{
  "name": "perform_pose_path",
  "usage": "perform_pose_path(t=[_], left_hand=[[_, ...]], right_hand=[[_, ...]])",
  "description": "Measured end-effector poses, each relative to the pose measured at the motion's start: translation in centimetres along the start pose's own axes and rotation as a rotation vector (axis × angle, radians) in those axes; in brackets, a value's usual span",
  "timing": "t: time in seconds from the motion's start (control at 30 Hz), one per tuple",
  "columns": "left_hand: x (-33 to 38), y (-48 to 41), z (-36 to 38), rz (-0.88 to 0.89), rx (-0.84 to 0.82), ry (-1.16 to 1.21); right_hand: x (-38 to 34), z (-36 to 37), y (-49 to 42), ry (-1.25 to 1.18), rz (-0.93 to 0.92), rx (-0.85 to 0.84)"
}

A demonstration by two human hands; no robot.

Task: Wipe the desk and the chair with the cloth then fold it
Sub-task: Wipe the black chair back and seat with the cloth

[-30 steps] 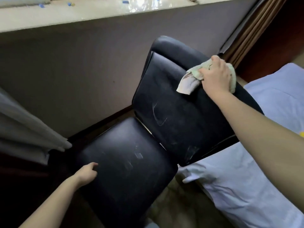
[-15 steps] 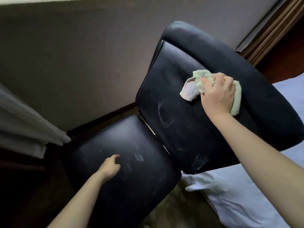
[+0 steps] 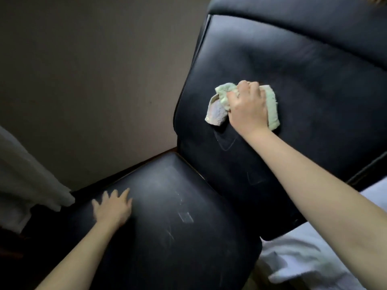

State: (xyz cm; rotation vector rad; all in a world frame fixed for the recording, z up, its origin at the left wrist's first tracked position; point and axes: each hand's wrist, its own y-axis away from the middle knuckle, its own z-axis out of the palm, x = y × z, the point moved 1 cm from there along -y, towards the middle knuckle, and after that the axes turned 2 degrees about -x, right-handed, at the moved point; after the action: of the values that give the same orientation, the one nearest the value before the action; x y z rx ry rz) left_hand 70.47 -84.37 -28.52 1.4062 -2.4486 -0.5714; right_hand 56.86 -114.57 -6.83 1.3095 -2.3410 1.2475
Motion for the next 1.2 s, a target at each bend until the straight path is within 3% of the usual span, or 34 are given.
perform_pose_path(t=[0.1, 0.23, 0.33, 0.4, 0.5, 0.63, 0.7, 0.9, 1.03, 1.2], left_hand=[[1.0, -2.1, 2.0, 0.086, 0.127, -0.095], [2.2, -5.1, 3.1, 0.164, 0.211, -0.042], [2.1, -5.9, 2.5, 0.179, 0.199, -0.066], [1.9, -5.7, 2.5, 0.174, 0.217, -0.065], [2.1, -5.6, 2.4, 0.168, 0.238, -0.054], [3.3, -5.1, 2.1, 0.155, 0.196, -0.083], [4.1, -5.0, 2.2, 0.16, 0.147, -0.087], [5.7, -5.9, 3.4, 0.238, 0.202, 0.004], [5.9, -7.1, 1.7, 0.261, 0.222, 0.068], [6.2, -8.1, 0.6, 0.218, 0.129, 0.035]], right_hand=[[-3.0, 1.1, 0.8, -0.021, -0.039, -0.025], [-7.9, 3.8, 3.4, -0.087, -0.128, -0.043], [-11.4, 6.3, 5.9, -0.104, -0.264, -0.198], [-12.2, 7.0, 8.3, 0.023, -0.307, -0.252], [-9.8, 7.1, 10.2, 0.041, -0.315, -0.153], [-3.8, 2.1, 6.1, 0.025, -0.078, 0.16], [-0.9, -0.4, 2.4, -0.013, 0.057, 0.22], [2.2, -1.3, -4.0, -0.17, 0.461, 0.059], [-1.0, 0.1, -3.1, -0.122, 0.272, 0.006], [-6.9, 4.0, 0.4, -0.072, 0.111, -0.032]])
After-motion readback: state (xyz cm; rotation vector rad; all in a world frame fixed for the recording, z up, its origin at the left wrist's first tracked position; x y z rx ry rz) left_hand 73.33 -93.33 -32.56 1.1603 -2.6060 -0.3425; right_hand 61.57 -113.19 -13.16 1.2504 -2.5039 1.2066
